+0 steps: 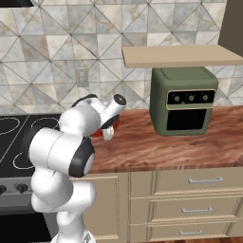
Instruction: Clear the mugs and bowl far away from the sink.
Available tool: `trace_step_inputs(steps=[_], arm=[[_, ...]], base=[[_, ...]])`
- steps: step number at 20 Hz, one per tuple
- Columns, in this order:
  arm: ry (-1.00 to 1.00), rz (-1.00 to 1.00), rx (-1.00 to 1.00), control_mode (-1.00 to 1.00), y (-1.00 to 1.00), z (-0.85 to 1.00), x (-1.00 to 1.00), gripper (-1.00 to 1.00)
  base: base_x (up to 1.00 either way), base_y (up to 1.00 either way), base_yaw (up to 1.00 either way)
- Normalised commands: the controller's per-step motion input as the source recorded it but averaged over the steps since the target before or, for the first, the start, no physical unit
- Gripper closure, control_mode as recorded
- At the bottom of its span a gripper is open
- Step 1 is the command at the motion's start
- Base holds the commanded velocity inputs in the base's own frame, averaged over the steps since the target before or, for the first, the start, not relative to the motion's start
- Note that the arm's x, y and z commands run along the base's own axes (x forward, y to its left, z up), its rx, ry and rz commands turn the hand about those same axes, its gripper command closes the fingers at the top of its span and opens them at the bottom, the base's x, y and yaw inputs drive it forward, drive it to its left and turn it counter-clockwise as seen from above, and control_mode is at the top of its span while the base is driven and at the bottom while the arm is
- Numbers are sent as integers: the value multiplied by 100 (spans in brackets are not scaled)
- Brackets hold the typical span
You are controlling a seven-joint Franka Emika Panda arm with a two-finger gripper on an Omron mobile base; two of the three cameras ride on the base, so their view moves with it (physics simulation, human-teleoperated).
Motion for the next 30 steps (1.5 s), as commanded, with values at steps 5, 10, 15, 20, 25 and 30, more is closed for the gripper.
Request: trace_step_inputs(steps=[5, 10, 15, 20, 25, 30], arm=[[7, 4, 0, -100, 0, -79, 65, 100], [-4, 1, 6, -100, 2, -35, 70, 100], [0, 0, 3, -100, 1, -17, 39, -100], [-1, 0, 1, -100, 0, 26, 0, -100], [-6, 0, 5, -100, 12, 100, -18, -100], [-6, 0, 1, -100, 43, 100, -81, -100]], base=[[0, 0, 0], [0, 0, 0], [0, 0, 0], [0, 0, 0], [0, 0, 0], [0, 0, 0]])
